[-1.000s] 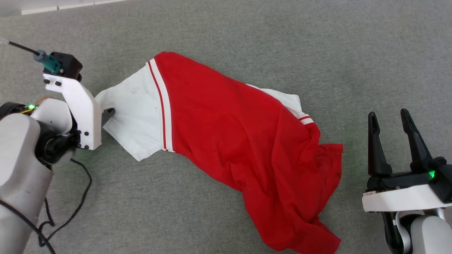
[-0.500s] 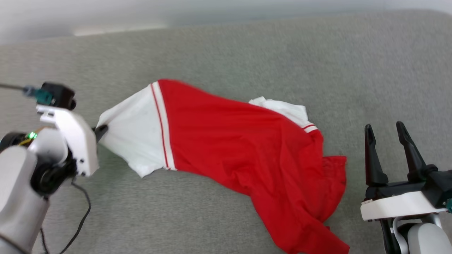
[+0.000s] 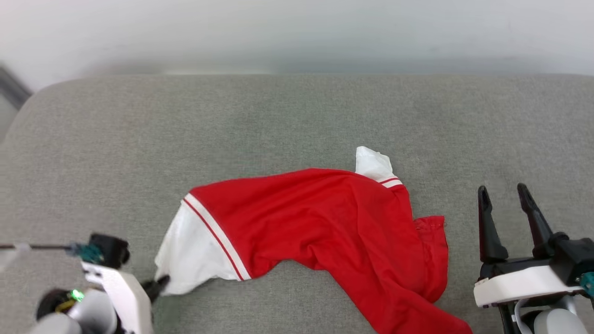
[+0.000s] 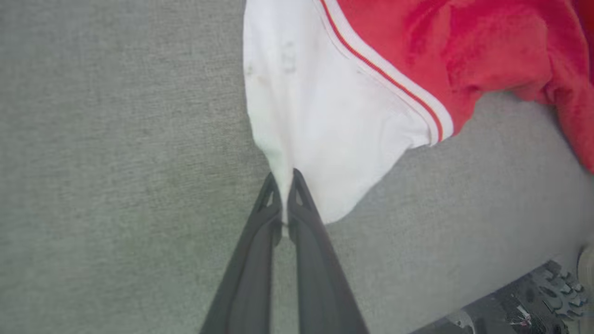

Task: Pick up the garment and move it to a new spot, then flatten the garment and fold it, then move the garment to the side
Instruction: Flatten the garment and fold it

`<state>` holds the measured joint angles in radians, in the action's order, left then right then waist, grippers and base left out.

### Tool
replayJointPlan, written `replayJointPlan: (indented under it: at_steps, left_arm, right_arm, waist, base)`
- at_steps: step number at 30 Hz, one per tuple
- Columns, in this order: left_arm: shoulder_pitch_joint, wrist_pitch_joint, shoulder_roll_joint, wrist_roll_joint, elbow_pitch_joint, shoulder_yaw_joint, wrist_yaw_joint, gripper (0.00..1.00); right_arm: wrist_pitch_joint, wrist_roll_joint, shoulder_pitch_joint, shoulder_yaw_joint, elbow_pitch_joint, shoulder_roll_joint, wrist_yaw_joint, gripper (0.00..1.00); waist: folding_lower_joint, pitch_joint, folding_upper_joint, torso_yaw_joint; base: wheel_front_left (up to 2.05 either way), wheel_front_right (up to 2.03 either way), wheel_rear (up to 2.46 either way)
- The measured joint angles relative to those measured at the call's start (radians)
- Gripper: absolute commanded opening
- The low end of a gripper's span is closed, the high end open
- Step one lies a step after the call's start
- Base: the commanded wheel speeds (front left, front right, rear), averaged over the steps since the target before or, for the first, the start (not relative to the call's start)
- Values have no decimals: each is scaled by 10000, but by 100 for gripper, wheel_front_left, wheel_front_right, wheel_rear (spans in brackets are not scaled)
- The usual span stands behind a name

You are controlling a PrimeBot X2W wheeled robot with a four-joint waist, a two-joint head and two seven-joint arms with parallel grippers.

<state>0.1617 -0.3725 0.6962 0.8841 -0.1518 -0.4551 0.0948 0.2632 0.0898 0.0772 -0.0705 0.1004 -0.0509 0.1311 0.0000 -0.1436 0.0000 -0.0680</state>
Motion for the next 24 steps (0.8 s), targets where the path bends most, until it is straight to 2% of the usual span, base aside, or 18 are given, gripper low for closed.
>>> replayJointPlan:
  at_steps: [1, 2, 3, 8, 15, 17, 21, 24]
  left_arm:
    - [-150, 119, -111, -59, 63, -71, -69, 30]
    - [-272, 295, -230, -151, 115, -157, -113, 92]
    - [-365, 522, -366, -247, 171, -207, -136, 100]
    - [-313, 2251, -949, -738, 221, 119, -370, 100]
    - [-88, 5394, -1083, -2123, 472, 773, -790, 100]
    - [-133, 5937, -1154, -2429, 646, 951, -1039, 100]
    - [-477, 6312, -1523, -3193, 1331, 1475, -1718, 100]
    - [-704, 6326, -2025, -3827, 2050, 1768, -1919, 100]
  right_arm:
    - [0, -13, -27, 8, 35, 0, 0, 100]
    - [0, -13, -52, 4, 67, -2, 0, 100]
    - [0, -15, -57, 0, 94, -2, 0, 100]
    - [0, -105, -81, 8, 194, -2, 0, 100]
    - [-17, -198, -168, 98, 132, -2, 0, 100]
    - [-213, -209, -168, 161, 21, -2, 0, 100]
    - [-1595, -82, -49, 527, -301, -104, 0, 100]
    - [-3450, 109, 593, 1154, -608, -838, 0, 100]
  waist:
    - [-1, 40, 0, -25]
    - [-1, 76, 0, -47]
    - [0, 109, 0, -66]
    - [0, 289, 0, -162]
    - [-1, 548, 0, -233]
    - [-1, 592, 0, -262]
    - [-2, 553, 0, -395]
    - [-1, 406, 0, -557]
  base:
    - [0, 0, 0]
    - [0, 0, 0]
    - [0, 0, 0]
    - [0, 0, 0]
    - [0, 0, 0]
    - [0, 0, 0]
    - [0, 0, 0]
    - [0, 0, 0]
